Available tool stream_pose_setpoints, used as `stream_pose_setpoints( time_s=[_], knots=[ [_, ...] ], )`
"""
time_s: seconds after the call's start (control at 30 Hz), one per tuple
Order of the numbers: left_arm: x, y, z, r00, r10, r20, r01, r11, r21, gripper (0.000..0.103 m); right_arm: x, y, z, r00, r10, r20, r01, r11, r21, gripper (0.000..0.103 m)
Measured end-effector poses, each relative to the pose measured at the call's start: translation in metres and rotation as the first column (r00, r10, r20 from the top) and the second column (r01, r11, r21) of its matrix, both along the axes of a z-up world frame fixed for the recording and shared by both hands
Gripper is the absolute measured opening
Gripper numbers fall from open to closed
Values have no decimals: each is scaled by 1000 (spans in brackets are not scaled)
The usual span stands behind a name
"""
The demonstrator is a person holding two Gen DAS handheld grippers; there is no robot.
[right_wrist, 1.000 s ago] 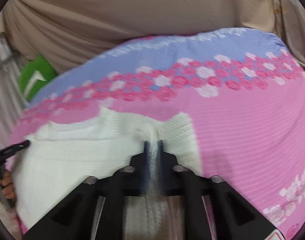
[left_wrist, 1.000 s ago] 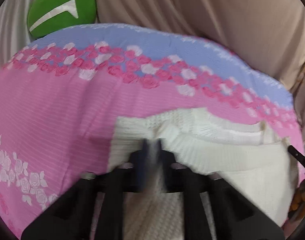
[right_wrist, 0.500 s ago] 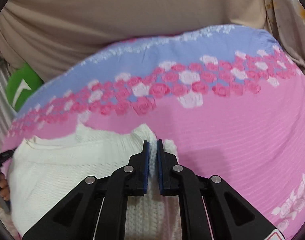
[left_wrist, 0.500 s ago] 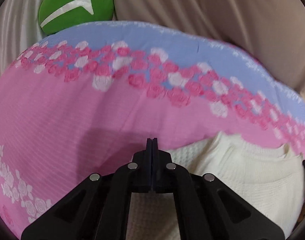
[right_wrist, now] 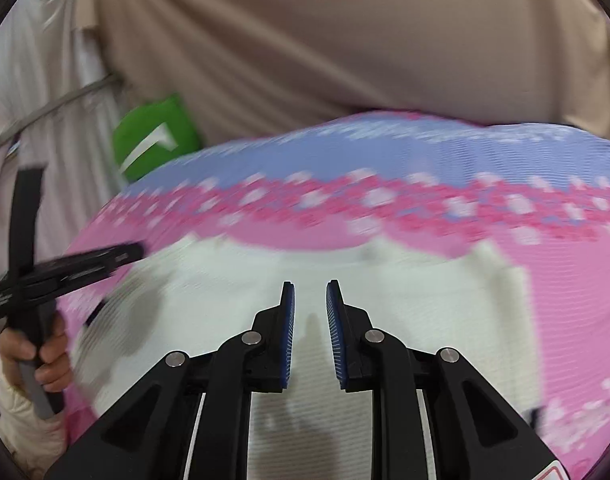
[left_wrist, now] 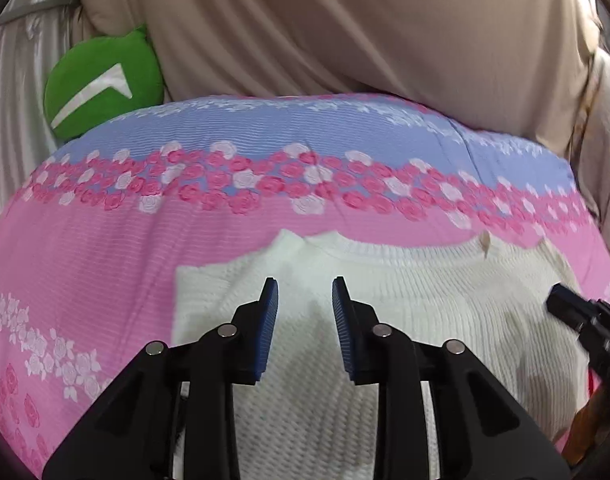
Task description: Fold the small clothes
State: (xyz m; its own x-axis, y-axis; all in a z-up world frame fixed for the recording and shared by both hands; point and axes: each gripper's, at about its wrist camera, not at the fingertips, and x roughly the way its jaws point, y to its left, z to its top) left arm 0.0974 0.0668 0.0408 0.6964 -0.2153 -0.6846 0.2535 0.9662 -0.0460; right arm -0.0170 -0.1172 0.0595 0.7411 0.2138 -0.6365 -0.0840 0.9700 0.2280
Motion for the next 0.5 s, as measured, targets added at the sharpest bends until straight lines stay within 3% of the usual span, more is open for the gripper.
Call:
stream_pose_setpoints(
  time_s=[0.2, 0.33, 0.5],
  knots=[
    [-10, -15, -24, 997, -27, -68, 29, 999, 24, 28, -9, 43, -28, 990, 123, -70, -122, 992, 18, 20],
    [-14, -12, -38, 995, -13, -99, 16, 1000, 26, 29, -21, 26, -39, 993, 57, -100, -58, 998, -4, 18],
    [-24, 7, -43, 995, 2, -104, -1, 1000, 9, 32, -55, -38, -44, 988, -101, -115, 103, 995, 6, 8]
  ],
)
